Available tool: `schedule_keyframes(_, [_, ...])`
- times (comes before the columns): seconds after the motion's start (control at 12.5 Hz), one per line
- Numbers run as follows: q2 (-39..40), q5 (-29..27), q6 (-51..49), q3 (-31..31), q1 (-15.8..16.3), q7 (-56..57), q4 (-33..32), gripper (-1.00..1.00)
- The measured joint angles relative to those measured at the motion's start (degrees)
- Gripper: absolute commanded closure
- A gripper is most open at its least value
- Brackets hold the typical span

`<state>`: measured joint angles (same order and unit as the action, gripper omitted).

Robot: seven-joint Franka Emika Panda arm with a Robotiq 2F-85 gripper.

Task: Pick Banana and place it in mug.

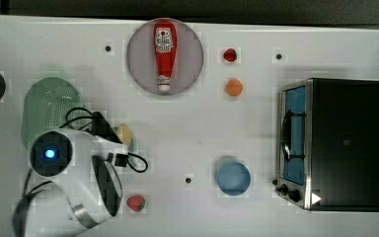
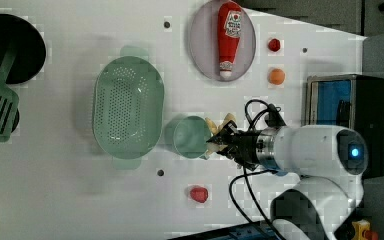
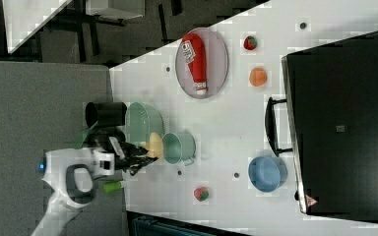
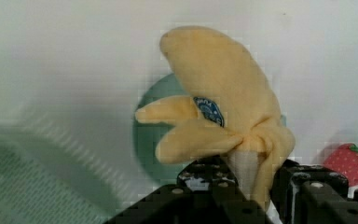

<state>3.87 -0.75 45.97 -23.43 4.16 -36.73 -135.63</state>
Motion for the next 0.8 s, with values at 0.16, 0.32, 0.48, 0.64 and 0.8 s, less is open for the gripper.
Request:
schedule_keyframes(0.16, [1.66,0.14,1.51,-0.29,0.08,-3.27,-3.25,0.48])
schedule_keyframes(0.32, [1.94,-0.11,2.66,-0.99,-0.07,-4.34,-4.03,0.05])
schedule_keyframes(0.48, [1.55,-0.02,4.22,-1.01,0.05,-6.15,-3.36,-0.46])
schedule_keyframes(0.64, [0.83,0.48,4.78,-1.15,0.45,-6.49,-2.8,-0.93])
schedule_keyframes(0.8, [0.81,-0.24,4.67,-1.24,0.5,-6.49,-1.57,-1.0])
